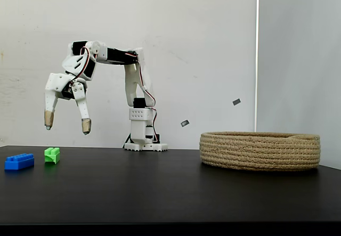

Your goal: Place the lego blocks in the tray

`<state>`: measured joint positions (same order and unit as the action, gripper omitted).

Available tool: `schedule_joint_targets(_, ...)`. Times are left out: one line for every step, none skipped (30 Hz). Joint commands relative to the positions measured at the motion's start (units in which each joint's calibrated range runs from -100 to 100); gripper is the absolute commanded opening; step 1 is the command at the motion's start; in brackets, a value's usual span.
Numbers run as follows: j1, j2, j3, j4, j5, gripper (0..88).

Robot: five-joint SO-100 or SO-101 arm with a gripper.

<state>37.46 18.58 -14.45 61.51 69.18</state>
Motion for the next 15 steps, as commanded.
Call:
schedule_joint_targets(1.2, 0.5, -5.3, -3.2, 1.7, 31.7)
schedule_joint_targets(1.4, 1.2, -5.3, -4.0, 1.9, 31.7)
schedule_joint_targets(1.5, 1.9, -5.4, -4.7, 2.1, 31.7)
schedule_joint_targets(1.6, 2.5, -5.4, -5.1, 2.2, 31.7)
schedule_joint_targets(1.7, 3.1, -5.4, -5.7, 2.1, 31.5)
schedule_joint_targets(1.7, 3.5, -5.3, -6.1, 1.9, 30.8)
schedule_joint_targets(1.7, 3.9, -5.3, -6.1, 1.8, 30.5)
schedule_joint_targets(1.8, 4.2, -5.2, -6.1, 1.7, 30.5)
schedule_joint_targets(1.8, 4.4, -5.1, -6.1, 1.3, 30.5)
schedule_joint_targets(1.6, 4.5, -4.9, -6.1, 1.1, 30.4)
schedule_joint_targets(1.5, 4.5, -4.7, -6.1, 1.1, 30.3)
schedule_joint_targets(1.3, 4.6, -4.4, -6.1, 0.9, 30.1)
schedule_joint_targets(1.0, 4.6, -4.1, -6.1, 0.7, 29.9)
schedule_joint_targets(0.9, 4.8, -3.7, -6.1, 0.5, 29.8)
schedule_joint_targets(0.6, 5.0, -3.4, -6.1, 0.1, 29.8)
